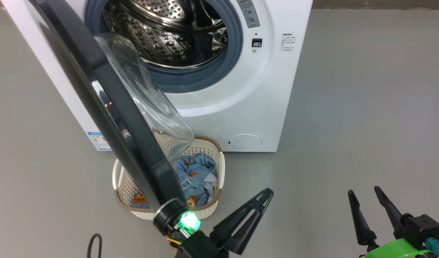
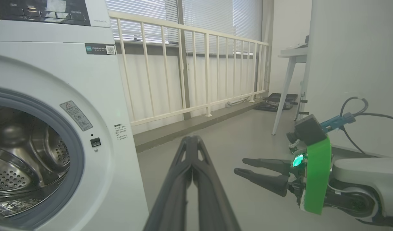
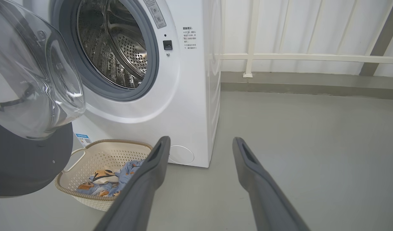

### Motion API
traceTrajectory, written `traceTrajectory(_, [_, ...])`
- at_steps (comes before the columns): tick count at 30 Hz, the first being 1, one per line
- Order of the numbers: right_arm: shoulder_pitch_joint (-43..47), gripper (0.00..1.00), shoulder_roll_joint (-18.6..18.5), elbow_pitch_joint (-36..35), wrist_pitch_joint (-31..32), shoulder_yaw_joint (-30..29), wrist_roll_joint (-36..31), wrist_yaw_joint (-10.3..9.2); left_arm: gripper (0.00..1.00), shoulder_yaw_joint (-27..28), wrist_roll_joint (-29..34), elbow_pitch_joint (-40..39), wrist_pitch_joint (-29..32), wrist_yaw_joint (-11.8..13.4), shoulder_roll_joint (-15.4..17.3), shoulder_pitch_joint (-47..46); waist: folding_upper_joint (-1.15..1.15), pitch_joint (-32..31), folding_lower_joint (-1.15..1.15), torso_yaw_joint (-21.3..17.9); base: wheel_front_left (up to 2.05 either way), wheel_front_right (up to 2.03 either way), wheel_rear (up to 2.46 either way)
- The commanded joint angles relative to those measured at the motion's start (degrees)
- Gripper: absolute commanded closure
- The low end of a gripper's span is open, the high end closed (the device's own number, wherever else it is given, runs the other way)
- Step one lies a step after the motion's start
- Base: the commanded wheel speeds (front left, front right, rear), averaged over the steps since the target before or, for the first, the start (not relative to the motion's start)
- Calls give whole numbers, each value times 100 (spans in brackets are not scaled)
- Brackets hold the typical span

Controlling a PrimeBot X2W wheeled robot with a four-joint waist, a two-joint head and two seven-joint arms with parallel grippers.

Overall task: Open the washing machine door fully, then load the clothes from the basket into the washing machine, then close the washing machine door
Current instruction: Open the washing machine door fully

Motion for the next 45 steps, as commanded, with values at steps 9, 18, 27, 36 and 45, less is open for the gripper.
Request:
traceTrajectory(9, [-230, 0, -93, -80, -69, 148, 21, 9, 100, 459, -175, 542, -107, 284, 102, 36, 0, 69, 0, 48, 0, 0, 0])
traceTrajectory(18, [-226, 0, -114, -46, -69, 146, 50, 9, 100, 834, -300, 979, -161, 453, 138, -55, 0, 101, 0, 68, 0, 0, 0])
traceTrajectory(27, [-245, 0, -155, -52, -69, 180, 89, 9, 100, 1006, -362, 1227, -179, 496, 124, -179, 0, 194, 0, 12, 0, 0, 0])
traceTrajectory(36, [-291, 0, -149, -18, -69, 180, 90, 9, 100, 1071, -427, 1348, -184, 546, 69, -181, 0, 274, 0, 97, 0, 0, 0])
traceTrajectory(45, [-334, 0, -114, 57, -69, 195, 132, 9, 100, 1260, -502, 1542, -185, 679, 37, -138, 0, 274, 0, 266, 0, 0, 0])
